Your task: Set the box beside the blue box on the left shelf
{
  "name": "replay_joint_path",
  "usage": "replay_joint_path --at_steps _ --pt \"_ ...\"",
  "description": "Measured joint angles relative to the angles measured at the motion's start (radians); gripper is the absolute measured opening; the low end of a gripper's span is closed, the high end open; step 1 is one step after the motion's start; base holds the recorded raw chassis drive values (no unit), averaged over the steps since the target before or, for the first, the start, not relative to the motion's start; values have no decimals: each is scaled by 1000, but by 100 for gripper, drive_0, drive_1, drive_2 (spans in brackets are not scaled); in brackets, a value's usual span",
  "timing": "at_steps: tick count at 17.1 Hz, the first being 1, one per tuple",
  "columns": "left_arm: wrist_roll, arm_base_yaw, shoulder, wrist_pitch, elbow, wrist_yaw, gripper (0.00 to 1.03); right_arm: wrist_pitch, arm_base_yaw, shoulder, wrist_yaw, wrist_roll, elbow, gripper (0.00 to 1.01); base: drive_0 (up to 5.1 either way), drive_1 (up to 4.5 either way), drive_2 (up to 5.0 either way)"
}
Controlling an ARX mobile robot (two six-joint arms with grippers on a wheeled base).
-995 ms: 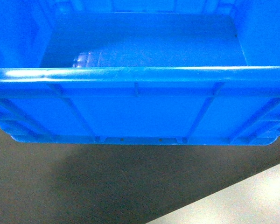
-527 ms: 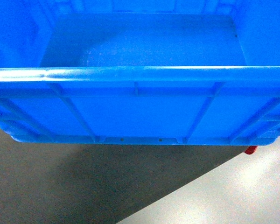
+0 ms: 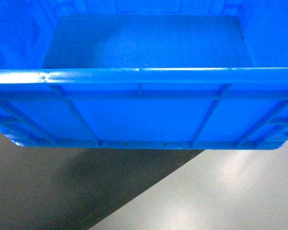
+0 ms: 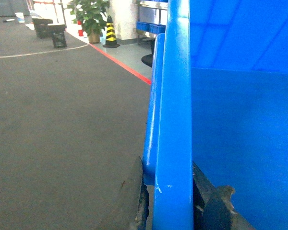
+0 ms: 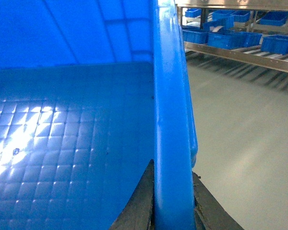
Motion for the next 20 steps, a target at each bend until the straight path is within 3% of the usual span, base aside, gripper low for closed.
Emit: replay_joint_path --at_steps 20 --pt "3 0 0 0 0 0 14 -1 0 0 0 0 0 8 -138 -138 -138"
